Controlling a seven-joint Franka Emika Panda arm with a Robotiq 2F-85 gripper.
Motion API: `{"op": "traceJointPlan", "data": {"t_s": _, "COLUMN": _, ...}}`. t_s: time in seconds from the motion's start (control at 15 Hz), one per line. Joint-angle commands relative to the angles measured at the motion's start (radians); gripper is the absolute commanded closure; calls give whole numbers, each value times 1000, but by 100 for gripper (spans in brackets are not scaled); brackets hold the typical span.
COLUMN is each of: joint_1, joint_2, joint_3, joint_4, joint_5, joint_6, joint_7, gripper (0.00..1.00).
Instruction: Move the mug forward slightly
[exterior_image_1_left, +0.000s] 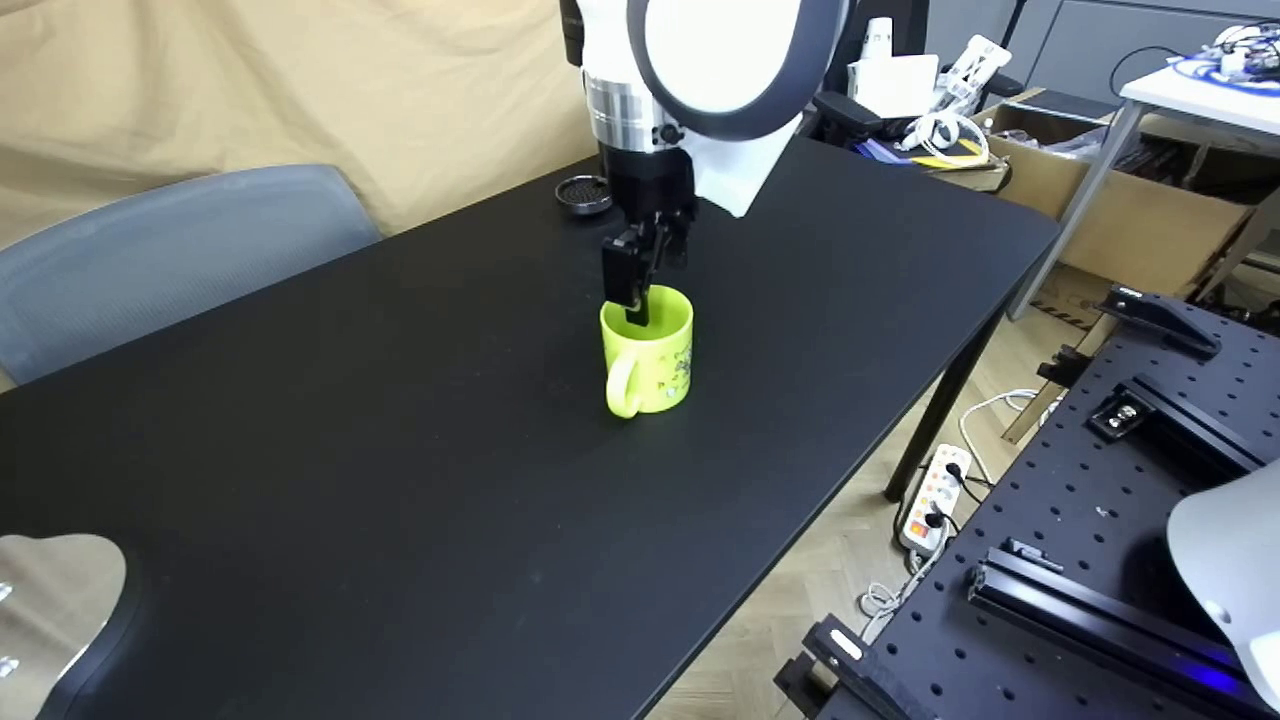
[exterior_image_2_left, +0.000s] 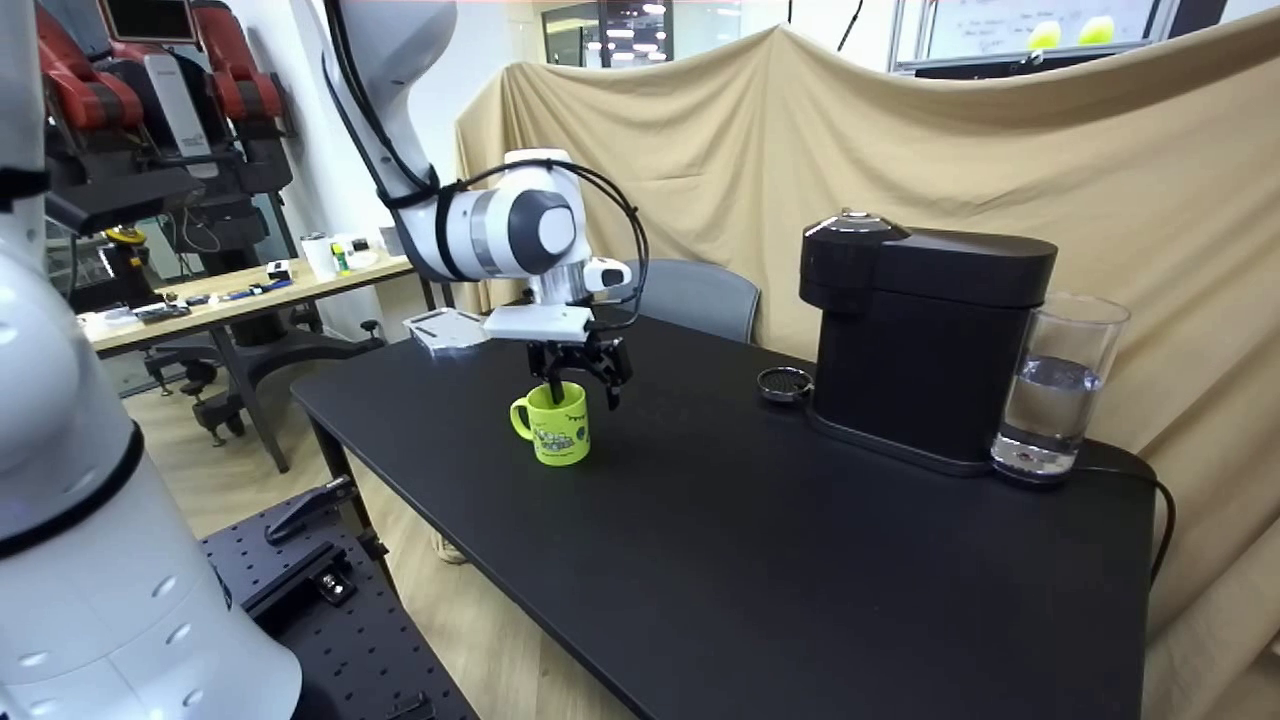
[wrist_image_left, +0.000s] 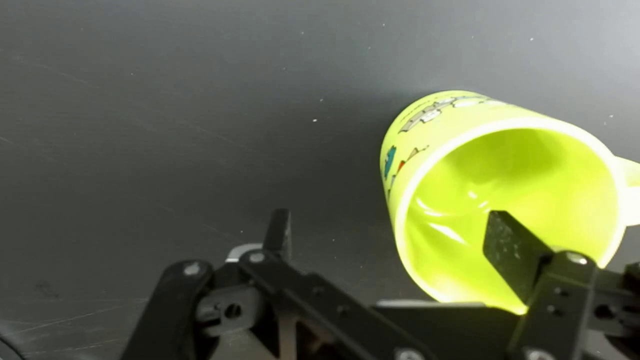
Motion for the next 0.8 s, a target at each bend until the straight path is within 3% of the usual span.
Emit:
{"op": "traceJointPlan", "data": {"t_s": 0.0, "joint_1": 18, "joint_2": 49, "joint_3": -14, "joint_4": 47, "joint_5": 16, "joint_6": 8, "joint_7": 9, "gripper": 32}}
{"op": "traceJointPlan", "data": {"t_s": 0.6, "joint_1": -20, "joint_2": 64, "joint_3": 38, "joint_4": 55, "joint_5": 129, "joint_6": -4, "joint_7": -98, "gripper": 95}}
{"op": "traceJointPlan", "data": {"t_s": 0.73, "joint_1": -27, "joint_2": 59, "joint_3": 45, "joint_4": 53, "joint_5": 151, "joint_6": -8, "joint_7": -123, "gripper": 100}}
